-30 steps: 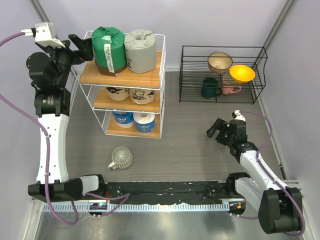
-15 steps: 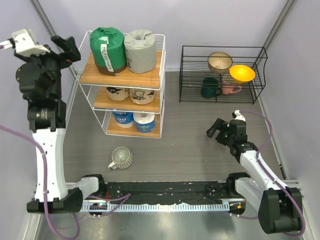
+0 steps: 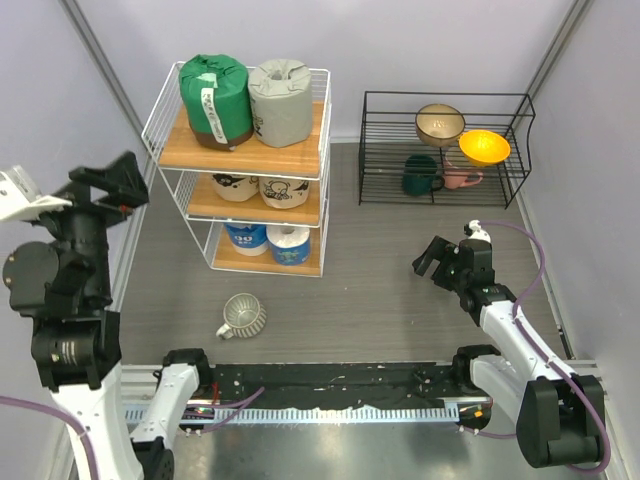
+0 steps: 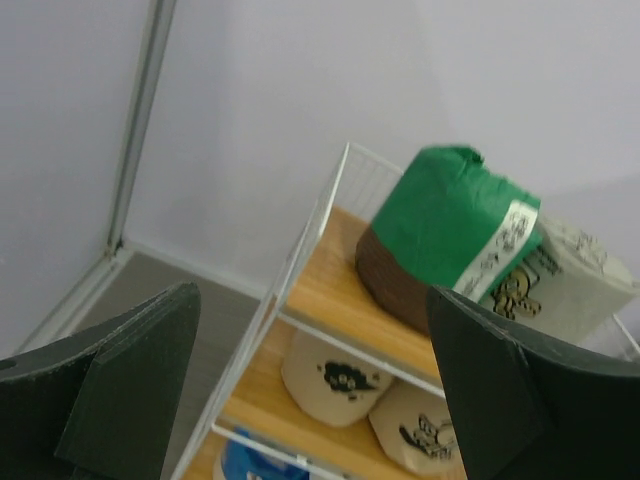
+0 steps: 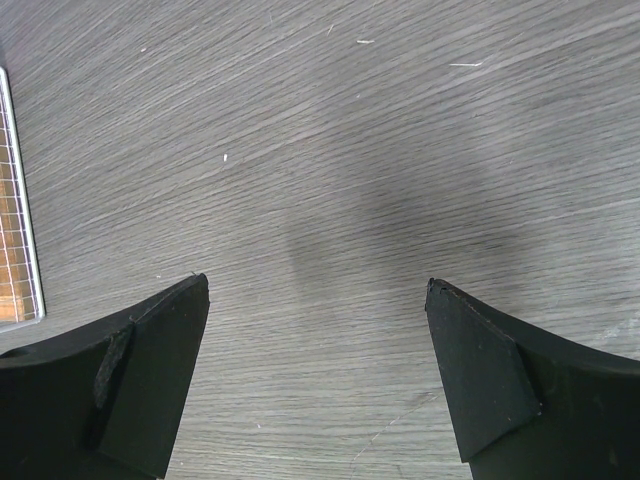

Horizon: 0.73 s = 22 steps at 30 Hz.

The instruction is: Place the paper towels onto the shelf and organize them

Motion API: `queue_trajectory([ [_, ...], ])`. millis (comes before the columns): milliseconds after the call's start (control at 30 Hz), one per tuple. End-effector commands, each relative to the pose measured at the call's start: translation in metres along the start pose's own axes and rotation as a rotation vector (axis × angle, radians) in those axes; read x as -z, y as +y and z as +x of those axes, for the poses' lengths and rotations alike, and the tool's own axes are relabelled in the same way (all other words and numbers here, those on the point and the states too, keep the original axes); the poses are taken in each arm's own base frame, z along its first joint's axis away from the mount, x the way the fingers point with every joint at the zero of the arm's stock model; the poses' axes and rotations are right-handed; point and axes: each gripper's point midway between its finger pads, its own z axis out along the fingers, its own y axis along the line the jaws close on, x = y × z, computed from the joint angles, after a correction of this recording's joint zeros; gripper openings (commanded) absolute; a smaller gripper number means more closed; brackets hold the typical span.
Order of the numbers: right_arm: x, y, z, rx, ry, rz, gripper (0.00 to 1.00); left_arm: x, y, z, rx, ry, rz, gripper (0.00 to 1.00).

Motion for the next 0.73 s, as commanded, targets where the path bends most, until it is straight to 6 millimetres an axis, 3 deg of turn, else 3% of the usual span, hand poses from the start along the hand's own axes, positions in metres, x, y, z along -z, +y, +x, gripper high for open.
queue_trajectory([
  [0, 0.001, 0.011, -0.013, 0.01, -0.044, -0.04, 0.95, 0.033, 0.004, 0.056, 0.081, 0.198, 0.026, 1.0],
  [200, 0.002, 0.011, -0.013, 0.01, -0.045, -0.041, 0.95, 0.071, 0.036, 0.096, 0.06, 0.288, -0.066, 1.0],
  [467, 0.004, 0.011, -0.013, 0.009, -0.051, -0.046, 0.95, 0.088, 0.064, 0.156, 0.065, 0.411, -0.131, 1.0],
  [700, 0.002, 0.011, -0.011, 0.01, -0.043, -0.046, 0.95, 0.094, 0.075, 0.171, 0.066, 0.424, -0.168, 1.0],
])
